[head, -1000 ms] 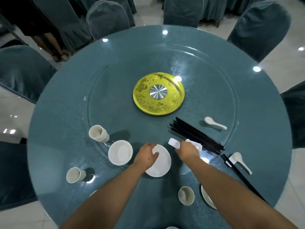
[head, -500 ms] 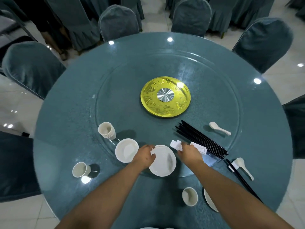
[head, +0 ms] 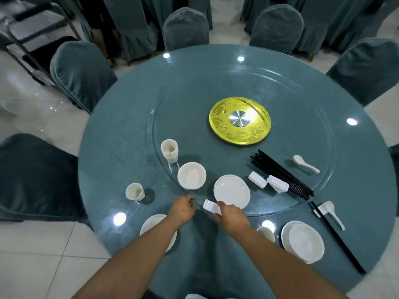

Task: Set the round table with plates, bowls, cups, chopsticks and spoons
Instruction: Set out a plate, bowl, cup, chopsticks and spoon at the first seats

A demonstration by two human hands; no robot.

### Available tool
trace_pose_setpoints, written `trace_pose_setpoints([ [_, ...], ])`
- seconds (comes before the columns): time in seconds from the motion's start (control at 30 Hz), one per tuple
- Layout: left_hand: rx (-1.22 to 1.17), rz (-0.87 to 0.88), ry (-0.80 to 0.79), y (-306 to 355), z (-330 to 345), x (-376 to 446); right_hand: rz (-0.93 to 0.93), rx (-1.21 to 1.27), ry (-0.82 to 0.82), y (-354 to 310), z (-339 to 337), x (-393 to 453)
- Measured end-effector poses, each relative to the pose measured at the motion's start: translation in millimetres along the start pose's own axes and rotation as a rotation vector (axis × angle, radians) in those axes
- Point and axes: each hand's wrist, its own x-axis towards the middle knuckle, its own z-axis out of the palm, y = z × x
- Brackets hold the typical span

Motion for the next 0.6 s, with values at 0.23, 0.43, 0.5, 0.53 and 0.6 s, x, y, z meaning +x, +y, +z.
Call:
trace_pose_setpoints([
  [0.23, -0.127, -0.074, 0.039, -49, 6, -31, -0.019, -0.04, -0.105, -19, 48, -15],
  [0.43, -0.183, -0.129, 0.118, -90, 15, -57, 0.003, -0.074, -0.169, -36, 87, -22],
  [0.5, -0.191, -0.13, 0.135, -95, 13, -59, 0.02, -0.071, -0.167, -41, 93, -21],
  [0.53, -0.189, -0.133, 0.138, -97, 13, -59, 0.028, -0.077, -0.166, -42, 96, -20],
  [0.6, -0.192, -0.134, 0.138, -100, 13, -59, 0.038, -0.089, -0.164, -42, 100, -18],
])
